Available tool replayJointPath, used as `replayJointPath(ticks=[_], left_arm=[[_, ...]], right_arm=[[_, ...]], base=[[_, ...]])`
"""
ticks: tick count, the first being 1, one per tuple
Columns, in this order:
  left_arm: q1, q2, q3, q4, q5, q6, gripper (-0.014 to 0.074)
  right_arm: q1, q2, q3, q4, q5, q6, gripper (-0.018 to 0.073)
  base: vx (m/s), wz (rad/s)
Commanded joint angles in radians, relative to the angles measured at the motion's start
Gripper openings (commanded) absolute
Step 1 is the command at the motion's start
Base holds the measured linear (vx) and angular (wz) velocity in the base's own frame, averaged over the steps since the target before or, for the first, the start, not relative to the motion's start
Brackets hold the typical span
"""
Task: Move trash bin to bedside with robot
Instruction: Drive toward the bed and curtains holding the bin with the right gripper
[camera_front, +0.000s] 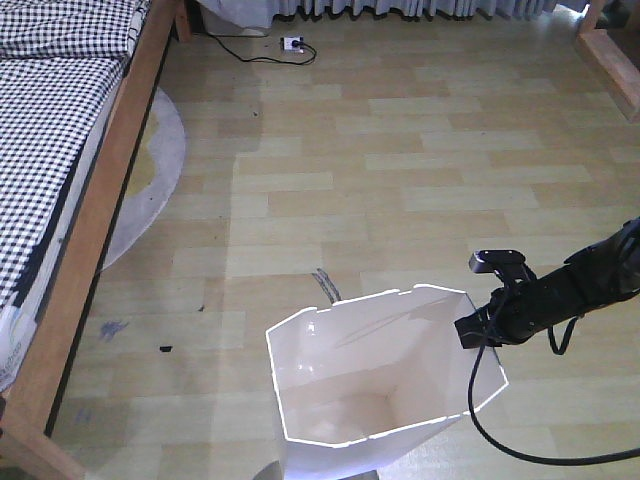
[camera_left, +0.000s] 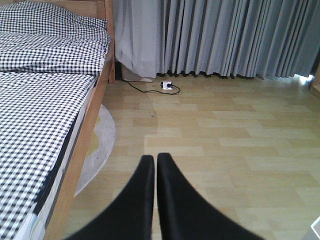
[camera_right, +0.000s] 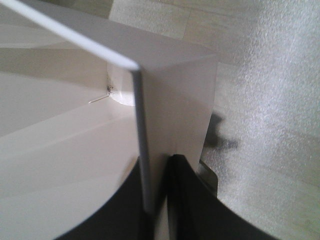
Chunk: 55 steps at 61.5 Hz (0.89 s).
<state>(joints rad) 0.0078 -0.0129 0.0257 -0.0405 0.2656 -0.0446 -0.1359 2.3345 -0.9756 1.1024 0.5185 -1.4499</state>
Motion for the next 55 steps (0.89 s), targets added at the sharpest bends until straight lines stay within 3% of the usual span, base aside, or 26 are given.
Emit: replayJointPath(ticks=[1,55], left_arm=[[0.0,-0.014,0.012,-0.004,-0.069,-0.006,-0.0006],[0.0,-0.014,0.012,-0.004,-0.069,-0.006,-0.0006]], right_arm=[[-0.003,-0.078,-0.013,0.06,0.181,0.009,-0.0005],[-0.003,-0.078,-0.013,0.06,0.181,0.009,-0.0005]], base=[[0.24,0.01],[0.23,0.03]])
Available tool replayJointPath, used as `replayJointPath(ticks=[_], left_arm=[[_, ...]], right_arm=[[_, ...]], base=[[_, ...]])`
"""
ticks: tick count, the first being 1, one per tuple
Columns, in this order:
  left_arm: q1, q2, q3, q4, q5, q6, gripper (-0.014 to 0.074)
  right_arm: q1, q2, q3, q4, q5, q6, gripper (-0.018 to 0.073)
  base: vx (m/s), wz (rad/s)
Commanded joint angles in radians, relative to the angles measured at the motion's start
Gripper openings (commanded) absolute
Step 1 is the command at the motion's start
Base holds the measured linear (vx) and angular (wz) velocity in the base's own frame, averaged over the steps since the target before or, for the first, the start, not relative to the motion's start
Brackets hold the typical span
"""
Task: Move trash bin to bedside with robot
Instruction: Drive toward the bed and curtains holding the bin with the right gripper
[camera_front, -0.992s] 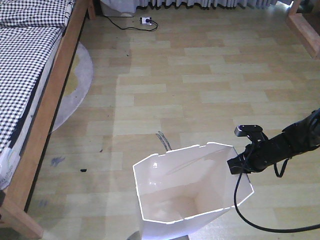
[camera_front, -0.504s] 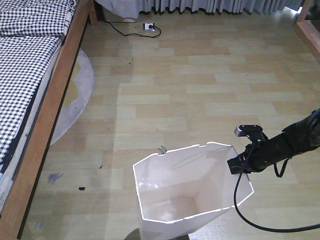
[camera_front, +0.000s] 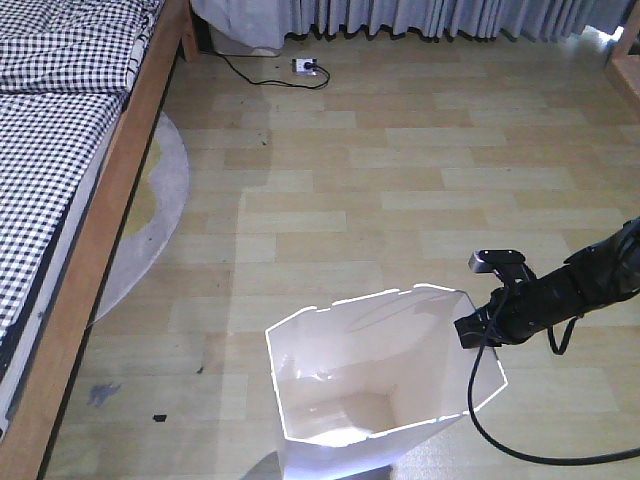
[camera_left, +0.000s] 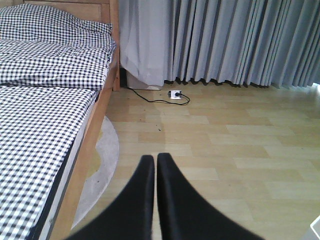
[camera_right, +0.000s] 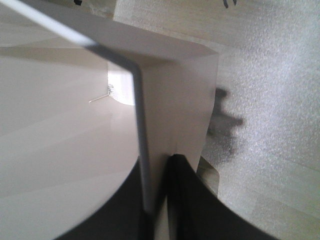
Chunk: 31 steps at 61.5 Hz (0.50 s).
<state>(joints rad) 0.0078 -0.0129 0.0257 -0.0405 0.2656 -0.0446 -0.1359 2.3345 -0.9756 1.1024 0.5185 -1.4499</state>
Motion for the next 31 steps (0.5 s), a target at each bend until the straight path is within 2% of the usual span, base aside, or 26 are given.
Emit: replayJointPath(ticks=[1,31], left_arm=[[0.0,-0.014,0.012,-0.004,-0.069,-0.006,-0.0006],[0.0,-0.014,0.012,-0.004,-0.069,-0.006,-0.0006]], right_arm=[[-0.003,-0.078,-0.013,0.06,0.181,0.009,-0.0005],[-0.003,-0.078,-0.013,0.06,0.181,0.009,-0.0005]], base=[[0.2,0.01],[0.2,-0.03]])
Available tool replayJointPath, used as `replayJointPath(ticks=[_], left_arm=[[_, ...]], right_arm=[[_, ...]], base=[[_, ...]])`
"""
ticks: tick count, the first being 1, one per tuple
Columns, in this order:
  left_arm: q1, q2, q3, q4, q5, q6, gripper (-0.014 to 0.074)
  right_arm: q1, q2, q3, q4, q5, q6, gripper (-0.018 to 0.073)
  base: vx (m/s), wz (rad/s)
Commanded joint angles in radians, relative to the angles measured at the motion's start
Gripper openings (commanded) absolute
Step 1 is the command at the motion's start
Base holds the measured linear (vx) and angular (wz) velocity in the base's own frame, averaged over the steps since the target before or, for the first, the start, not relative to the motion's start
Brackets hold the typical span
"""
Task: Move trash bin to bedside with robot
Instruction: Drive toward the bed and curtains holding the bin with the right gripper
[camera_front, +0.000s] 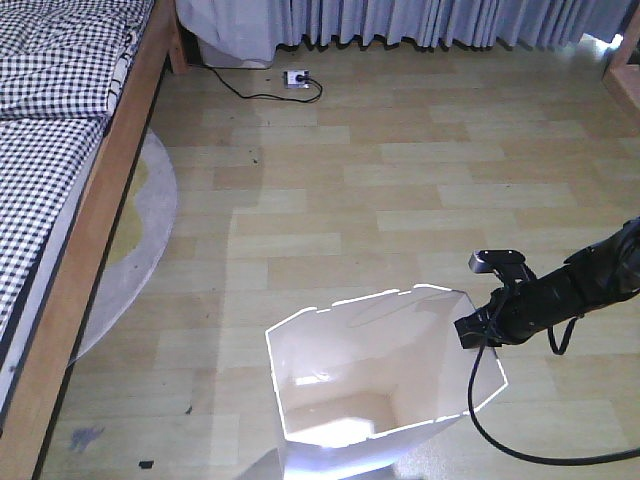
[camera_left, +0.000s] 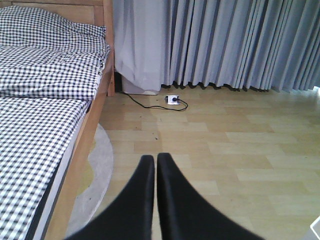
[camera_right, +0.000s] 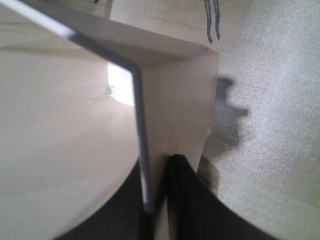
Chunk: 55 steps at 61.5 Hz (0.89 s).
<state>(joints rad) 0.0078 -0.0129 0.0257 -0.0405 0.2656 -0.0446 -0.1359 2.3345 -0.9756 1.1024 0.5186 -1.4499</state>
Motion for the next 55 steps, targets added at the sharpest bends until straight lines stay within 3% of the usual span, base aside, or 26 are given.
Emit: replayJointPath(ticks=[1,55], left_arm=[[0.0,-0.014,0.012,-0.004,-0.069,-0.006,-0.0006],[0.0,-0.014,0.012,-0.004,-0.069,-0.006,-0.0006]], right_arm=[[-0.003,-0.078,-0.013,0.06,0.181,0.009,-0.0005],[-0.003,-0.078,-0.013,0.06,0.181,0.009,-0.0005]], base=[[0.22,-0.05],[0.24,0.02]])
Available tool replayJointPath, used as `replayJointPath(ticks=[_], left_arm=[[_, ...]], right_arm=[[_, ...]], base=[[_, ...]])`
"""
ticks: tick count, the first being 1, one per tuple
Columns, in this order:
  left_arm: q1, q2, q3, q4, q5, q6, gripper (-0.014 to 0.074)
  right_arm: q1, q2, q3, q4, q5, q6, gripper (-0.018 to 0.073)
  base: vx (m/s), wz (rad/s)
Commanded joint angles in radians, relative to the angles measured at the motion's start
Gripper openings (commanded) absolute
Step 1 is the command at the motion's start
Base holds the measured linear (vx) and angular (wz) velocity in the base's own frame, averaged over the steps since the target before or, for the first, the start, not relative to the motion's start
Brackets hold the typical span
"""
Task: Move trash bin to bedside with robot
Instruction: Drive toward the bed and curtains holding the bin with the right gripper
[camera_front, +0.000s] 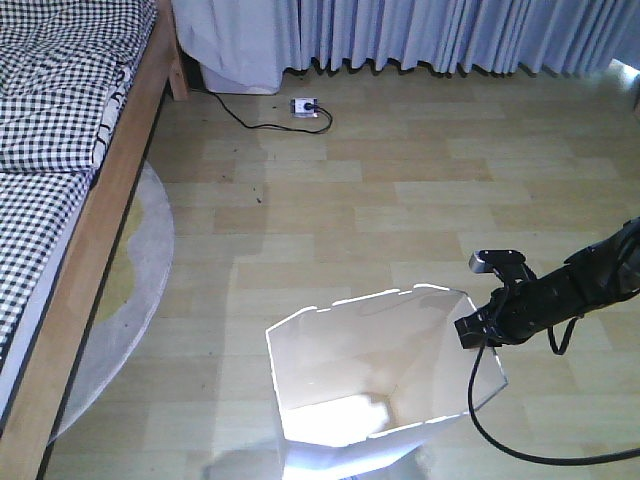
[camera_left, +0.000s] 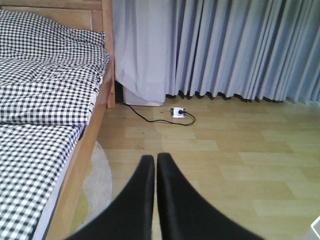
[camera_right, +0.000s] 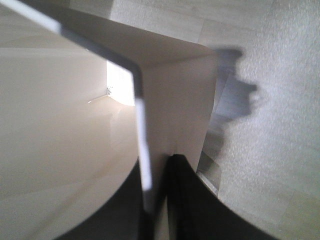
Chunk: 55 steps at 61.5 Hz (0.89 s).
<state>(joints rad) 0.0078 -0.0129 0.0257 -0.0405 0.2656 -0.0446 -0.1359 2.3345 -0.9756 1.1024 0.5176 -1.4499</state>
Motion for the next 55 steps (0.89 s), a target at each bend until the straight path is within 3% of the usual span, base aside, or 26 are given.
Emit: replayJointPath(ticks=[1,55], left_arm=[[0.0,-0.014,0.012,-0.004,-0.069,-0.006,-0.0006],[0.0,-0.014,0.012,-0.004,-0.069,-0.006,-0.0006]], right_arm=[[-0.003,-0.078,-0.013,0.06,0.182,0.009,-0.0005],[-0.003,-0.078,-0.013,0.06,0.182,0.009,-0.0005]], base=[[0.26,0.1],[0.25,0.06]])
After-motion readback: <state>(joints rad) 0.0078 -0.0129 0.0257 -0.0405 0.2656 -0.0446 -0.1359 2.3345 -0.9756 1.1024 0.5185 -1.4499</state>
